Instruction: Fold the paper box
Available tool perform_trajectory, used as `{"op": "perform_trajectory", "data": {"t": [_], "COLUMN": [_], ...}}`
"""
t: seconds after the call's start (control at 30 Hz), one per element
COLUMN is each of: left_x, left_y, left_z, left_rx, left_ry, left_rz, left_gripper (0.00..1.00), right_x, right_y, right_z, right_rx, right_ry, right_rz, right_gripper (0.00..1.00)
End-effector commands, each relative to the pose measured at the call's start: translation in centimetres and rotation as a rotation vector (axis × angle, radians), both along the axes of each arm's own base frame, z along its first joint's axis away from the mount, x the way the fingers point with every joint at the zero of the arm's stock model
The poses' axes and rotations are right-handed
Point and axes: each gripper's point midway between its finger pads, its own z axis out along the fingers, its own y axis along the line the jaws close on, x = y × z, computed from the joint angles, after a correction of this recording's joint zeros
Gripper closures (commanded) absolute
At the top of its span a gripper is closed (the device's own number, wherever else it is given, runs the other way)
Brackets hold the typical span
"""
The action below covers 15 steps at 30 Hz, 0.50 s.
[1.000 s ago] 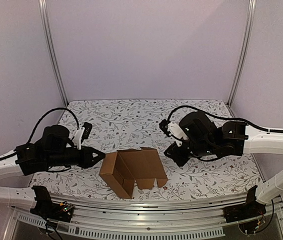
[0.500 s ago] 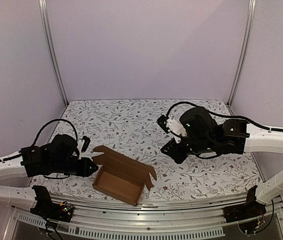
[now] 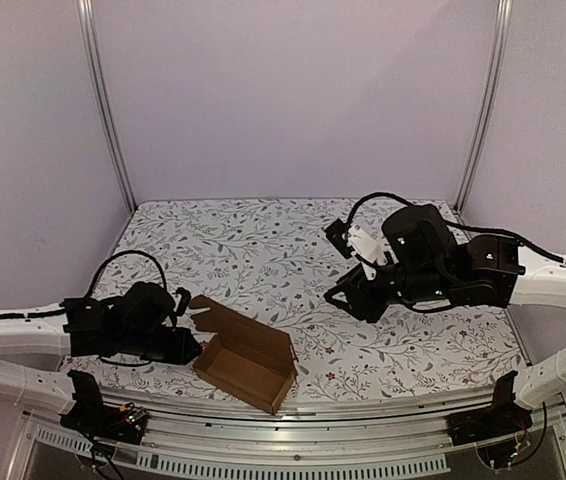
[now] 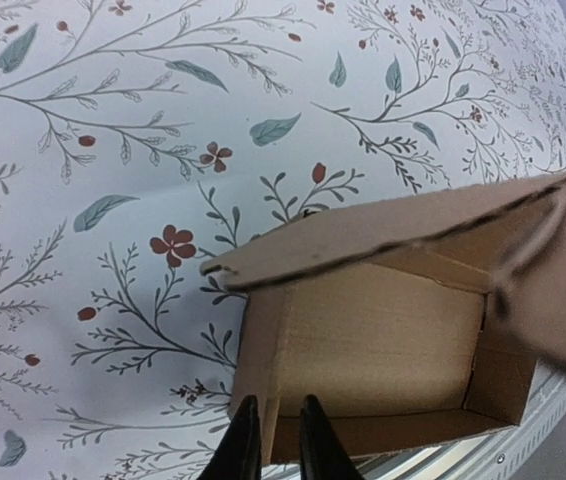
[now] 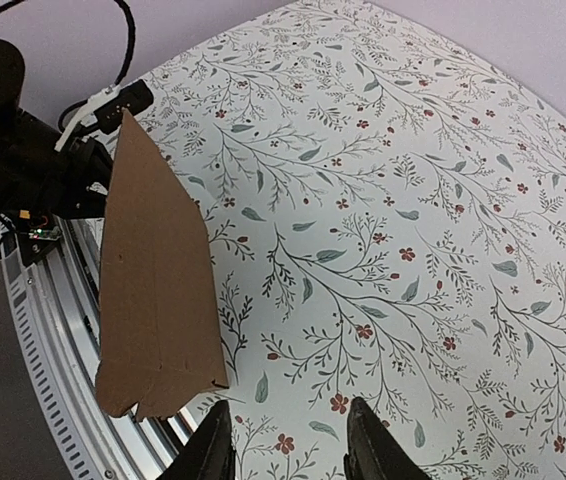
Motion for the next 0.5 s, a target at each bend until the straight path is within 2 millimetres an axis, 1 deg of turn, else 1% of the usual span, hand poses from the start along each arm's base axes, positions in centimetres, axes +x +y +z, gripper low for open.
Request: {"op": "perform_trajectory", "data": {"t": [0.0, 0.13, 0.27, 0.43, 0.47], "left_x": [-0.3, -0.6, -1.2, -1.9, -2.1], "left_y": [-0.2, 0.5, 0.8, 1.7, 1.8], "left_z": [0.0, -0.4, -1.0, -0.8, -0.7], "left_rx": [0.01, 0.037, 0.04, 0.054, 0.049], "left_ry": [-0.015, -0.008, 0.014, 0.009, 0.007], "left_rz": [0.002, 0.024, 0.045, 0.097, 0.109], "left_gripper": [0.86, 0.83, 0.81, 0.8, 0.81], "right_x": [-1.3, -1.7, -1.8, -1.9, -1.9], "right_y": [-0.3, -0.8, -1.6, -2.6, -2.8], "right_z": [-0.6, -2.3, -3.6, -4.7, -5.2], "right_rx": [0.005, -0.009, -0.021, -0.03, -0.037], "right_ry": [0.024, 0.064, 0.084, 0.096, 0.101], "right_rz": [0.056, 0.046, 0.019, -0.02, -0.029], "right_gripper": [0.62, 0.6, 0.6, 0.6, 0.6]}}
